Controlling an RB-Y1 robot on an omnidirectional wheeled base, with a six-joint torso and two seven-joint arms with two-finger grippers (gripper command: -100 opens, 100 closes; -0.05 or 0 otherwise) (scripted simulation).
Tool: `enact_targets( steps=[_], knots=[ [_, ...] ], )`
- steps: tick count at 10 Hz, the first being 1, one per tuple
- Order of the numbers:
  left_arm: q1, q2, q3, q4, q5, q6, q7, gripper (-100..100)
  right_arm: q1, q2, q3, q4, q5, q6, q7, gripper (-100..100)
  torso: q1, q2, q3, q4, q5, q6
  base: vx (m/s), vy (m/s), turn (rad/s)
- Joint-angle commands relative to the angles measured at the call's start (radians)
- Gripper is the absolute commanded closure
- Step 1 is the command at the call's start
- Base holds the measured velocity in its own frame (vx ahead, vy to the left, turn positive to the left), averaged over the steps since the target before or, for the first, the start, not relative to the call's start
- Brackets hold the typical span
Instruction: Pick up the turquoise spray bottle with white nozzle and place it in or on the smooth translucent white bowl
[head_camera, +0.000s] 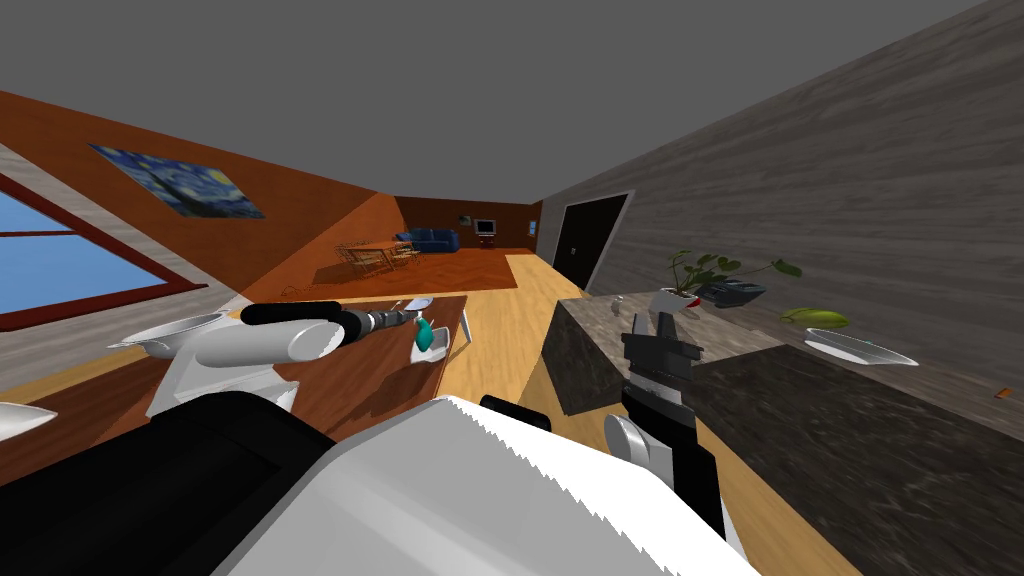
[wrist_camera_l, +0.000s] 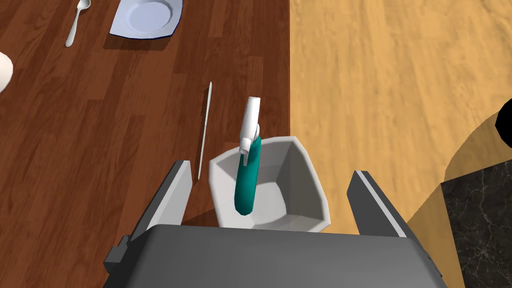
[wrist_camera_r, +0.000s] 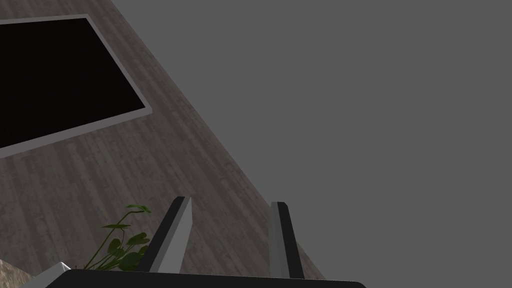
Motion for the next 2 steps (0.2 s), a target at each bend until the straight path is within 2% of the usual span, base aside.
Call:
enact_targets(
  steps=[1,2],
  knots=[
    [0.0,0.0,0.0,0.0,0.0,0.0,0.0,0,0.0,0.0,0.0,0.0,0.0,0.0,0.0,0,0.0,0.0,0.0,0.0,0.0,0.0,0.0,0.0,0.0],
    [0.0,0.0,0.0,0.0,0.0,0.0,0.0,0,0.0,0.0,0.0,0.0,0.0,0.0,0.0,0,0.0,0.0,0.0,0.0,0.0,0.0,0.0,0.0,0.0]
  ],
)
